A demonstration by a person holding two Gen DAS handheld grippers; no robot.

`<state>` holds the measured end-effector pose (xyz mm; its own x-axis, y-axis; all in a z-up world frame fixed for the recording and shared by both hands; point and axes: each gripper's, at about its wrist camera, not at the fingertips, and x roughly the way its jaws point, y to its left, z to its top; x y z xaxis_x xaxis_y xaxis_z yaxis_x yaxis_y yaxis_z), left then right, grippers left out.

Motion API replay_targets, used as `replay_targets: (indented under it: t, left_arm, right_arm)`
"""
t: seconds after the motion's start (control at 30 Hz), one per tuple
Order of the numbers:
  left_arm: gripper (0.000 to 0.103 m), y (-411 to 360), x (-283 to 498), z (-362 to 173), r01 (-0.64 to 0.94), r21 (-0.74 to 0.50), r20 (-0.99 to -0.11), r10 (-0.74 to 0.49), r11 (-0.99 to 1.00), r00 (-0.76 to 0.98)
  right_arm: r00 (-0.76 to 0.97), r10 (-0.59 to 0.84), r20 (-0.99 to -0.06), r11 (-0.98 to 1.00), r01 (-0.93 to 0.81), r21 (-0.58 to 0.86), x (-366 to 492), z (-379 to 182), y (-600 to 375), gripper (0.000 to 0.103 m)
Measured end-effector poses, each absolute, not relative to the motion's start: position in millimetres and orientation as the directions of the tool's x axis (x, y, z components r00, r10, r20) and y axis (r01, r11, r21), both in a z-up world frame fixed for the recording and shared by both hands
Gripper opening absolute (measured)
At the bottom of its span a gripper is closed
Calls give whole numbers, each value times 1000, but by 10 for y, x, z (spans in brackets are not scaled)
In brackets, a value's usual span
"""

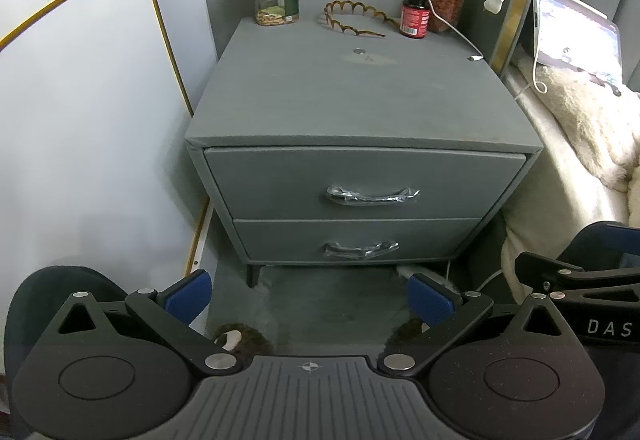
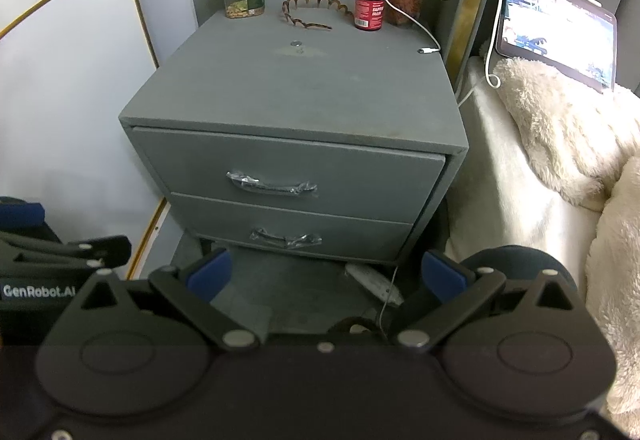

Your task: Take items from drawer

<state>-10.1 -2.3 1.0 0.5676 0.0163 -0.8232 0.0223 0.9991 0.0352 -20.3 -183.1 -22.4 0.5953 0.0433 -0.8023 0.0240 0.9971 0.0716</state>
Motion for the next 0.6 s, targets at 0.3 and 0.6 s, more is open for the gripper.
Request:
replay_targets:
  t: [0.3, 0.6]
  left_arm:
    - [103, -28, -85, 9, 25, 35, -823, 14, 999, 568]
    - [103, -31, -91, 11, 21, 42, -820, 22, 999, 572]
  right_arm:
    - [598, 39, -801, 997, 27, 69, -212, -207, -1832, 103]
    - [601, 43, -798, 997, 23, 71, -219, -199, -1819, 103]
